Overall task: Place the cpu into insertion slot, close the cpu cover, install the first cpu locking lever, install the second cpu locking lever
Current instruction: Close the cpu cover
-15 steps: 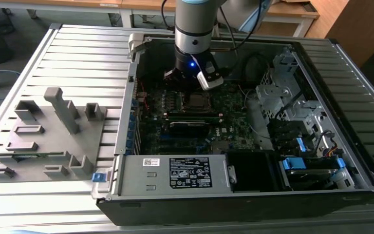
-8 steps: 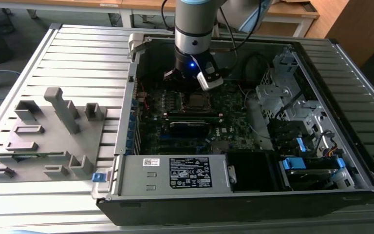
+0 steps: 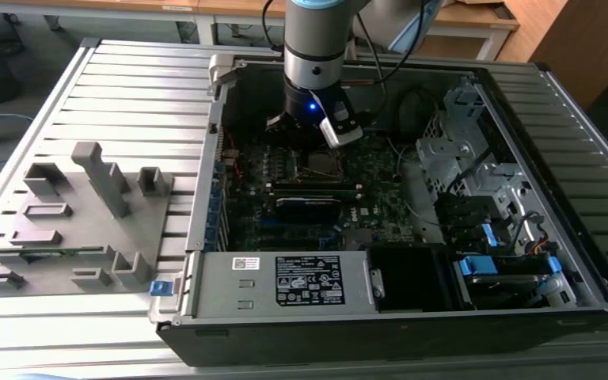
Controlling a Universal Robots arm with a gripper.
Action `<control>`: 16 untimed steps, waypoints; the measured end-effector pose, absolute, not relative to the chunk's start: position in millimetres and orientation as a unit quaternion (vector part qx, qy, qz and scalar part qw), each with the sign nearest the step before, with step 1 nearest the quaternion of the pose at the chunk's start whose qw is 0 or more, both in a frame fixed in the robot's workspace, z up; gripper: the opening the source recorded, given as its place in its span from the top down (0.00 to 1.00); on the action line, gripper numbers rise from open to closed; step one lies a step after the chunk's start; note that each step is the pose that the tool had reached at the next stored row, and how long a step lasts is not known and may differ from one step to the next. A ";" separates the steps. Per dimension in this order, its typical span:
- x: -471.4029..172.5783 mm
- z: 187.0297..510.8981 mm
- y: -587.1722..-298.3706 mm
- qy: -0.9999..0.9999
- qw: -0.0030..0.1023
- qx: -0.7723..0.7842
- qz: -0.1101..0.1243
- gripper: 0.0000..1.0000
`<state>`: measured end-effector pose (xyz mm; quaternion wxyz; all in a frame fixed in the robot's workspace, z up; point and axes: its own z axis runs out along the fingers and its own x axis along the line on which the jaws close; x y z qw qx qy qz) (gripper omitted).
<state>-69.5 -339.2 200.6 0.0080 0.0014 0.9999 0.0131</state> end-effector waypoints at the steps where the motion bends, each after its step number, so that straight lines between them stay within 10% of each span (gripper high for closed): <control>1: -69.5 200.6 -339.2 1.000 0.008 0.001 0.013 0.90; 16: -69.8 205.6 -339.2 1.000 0.008 0.001 0.013 0.90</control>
